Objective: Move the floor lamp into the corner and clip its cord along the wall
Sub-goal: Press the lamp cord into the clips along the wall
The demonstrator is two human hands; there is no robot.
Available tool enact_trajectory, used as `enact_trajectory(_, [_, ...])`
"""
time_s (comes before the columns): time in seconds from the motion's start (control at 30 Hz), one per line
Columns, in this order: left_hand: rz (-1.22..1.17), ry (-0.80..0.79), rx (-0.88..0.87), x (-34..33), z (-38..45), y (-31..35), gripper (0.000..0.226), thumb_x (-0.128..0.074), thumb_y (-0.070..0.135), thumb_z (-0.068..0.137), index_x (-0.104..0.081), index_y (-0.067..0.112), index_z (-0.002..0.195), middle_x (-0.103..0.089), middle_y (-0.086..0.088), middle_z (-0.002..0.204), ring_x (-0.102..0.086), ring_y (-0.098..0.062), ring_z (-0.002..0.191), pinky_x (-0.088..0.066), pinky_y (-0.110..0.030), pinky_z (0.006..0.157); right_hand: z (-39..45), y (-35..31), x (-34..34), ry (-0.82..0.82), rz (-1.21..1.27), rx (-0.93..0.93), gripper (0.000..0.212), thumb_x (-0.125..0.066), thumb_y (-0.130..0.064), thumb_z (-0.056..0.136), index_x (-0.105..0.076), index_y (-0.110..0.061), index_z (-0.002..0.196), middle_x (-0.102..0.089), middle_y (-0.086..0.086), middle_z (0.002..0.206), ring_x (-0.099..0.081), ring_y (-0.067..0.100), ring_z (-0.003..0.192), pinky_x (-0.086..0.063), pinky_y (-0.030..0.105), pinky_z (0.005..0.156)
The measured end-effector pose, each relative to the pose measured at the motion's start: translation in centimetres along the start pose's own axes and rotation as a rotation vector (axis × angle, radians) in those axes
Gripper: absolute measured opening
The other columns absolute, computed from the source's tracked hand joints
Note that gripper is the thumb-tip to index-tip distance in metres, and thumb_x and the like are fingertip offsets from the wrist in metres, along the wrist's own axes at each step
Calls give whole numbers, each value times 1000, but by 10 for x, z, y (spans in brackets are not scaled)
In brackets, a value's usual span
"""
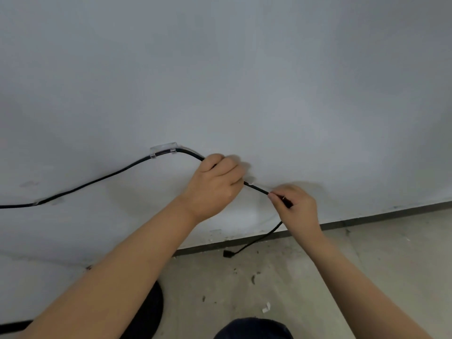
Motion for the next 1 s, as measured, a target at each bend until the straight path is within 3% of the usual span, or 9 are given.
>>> enact_trajectory(0.13, [-24, 27, 0, -2, -2, -3, 23, -60, -1, 75, -71, 13, 60, -73, 4, 63, -45, -14, 80, -32, -25, 69, 2, 2, 7, 33, -83, 81, 7, -62, -1, 74, -67, 3, 71, -67, 21, 68, -61, 29, 61, -40, 21, 62])
enact_trajectory(0.33, [-46, 59, 36, -4, -4, -5, 41, -44, -2, 89, -71, 12, 62, -74, 1, 62, -46, -15, 76, -32, -25, 67, -1, 13, 6, 52, -128, 59, 5, -64, 2, 75, -66, 5, 71, -66, 22, 65, -60, 28, 61, -39, 22, 61])
enact_trajectory(0.47, [-4, 93, 54, -3, -3, -7, 28, -59, -5, 79, -70, 11, 59, -73, 0, 61, -47, -15, 77, -33, -25, 67, -3, 15, -2, 71, -102, 38, 6, -62, 6, 75, -63, 6, 69, -64, 22, 63, -59, 29, 59, -36, 23, 58])
enact_trajectory(0.57, [58, 160, 93, 2, -9, -7, 26, -61, -4, 76, -71, 14, 61, -75, 1, 65, -50, -14, 81, -35, -28, 88, -7, 16, -4, 105, -95, 17, 7, -61, 7, 75, -61, 6, 68, -62, 22, 61, -52, 23, 57, -31, 17, 56])
enact_trajectory(0.63, [94, 208, 108, 8, -20, -7, 25, -56, -1, 84, -71, 15, 72, -77, -1, 75, -52, -15, 87, -20, -31, 111, -9, 18, -6, 121, -86, -6, 8, -60, 6, 77, -60, 6, 68, -61, 22, 61, -47, 18, 59, -30, 16, 58])
enact_trajectory(0.8, [105, 112, 93, 14, -66, -16, 19, -46, 0, 90, -62, 10, 96, -77, -10, 94, -50, -22, 104, -8, -38, 118, -15, 17, -27, 88, -50, -75, 7, -57, 6, 80, -61, 8, 74, -63, 25, 68, -49, 20, 64, -29, 15, 59])
enact_trajectory(0.87, [126, 34, 110, 14, -84, -23, 24, -42, -2, 89, -58, 5, 106, -69, -11, 109, -41, -27, 122, -6, -38, 119, -19, 19, -35, 72, -2, -141, 9, -54, 3, 83, -61, 7, 80, -64, 26, 76, -54, 26, 68, -35, 22, 65])
enact_trajectory(0.93, [172, -41, 167, 14, -102, -32, 35, -47, -6, 82, -52, 2, 115, -58, -11, 120, -13, -23, 142, -1, -37, 119, -21, 22, -42, 68, 32, -195, 12, -51, 0, 86, -61, 6, 83, -64, 26, 80, -58, 34, 74, -40, 31, 67])
enact_trajectory(1.0, [231, -101, 237, 15, -122, -41, 52, -57, -8, 71, -47, 2, 122, -56, -13, 128, 7, -16, 144, 2, -36, 119, -23, 20, -52, 57, 59, -229, 14, -50, -3, 87, -60, 5, 83, -64, 27, 81, -60, 38, 76, -46, 38, 68])
Point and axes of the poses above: each hand's wrist, its own z-axis towards the middle knuckle, its own x-axis out of the back of the hand, y = z × x, the point moved 6 cm from there along z, towards the middle knuckle
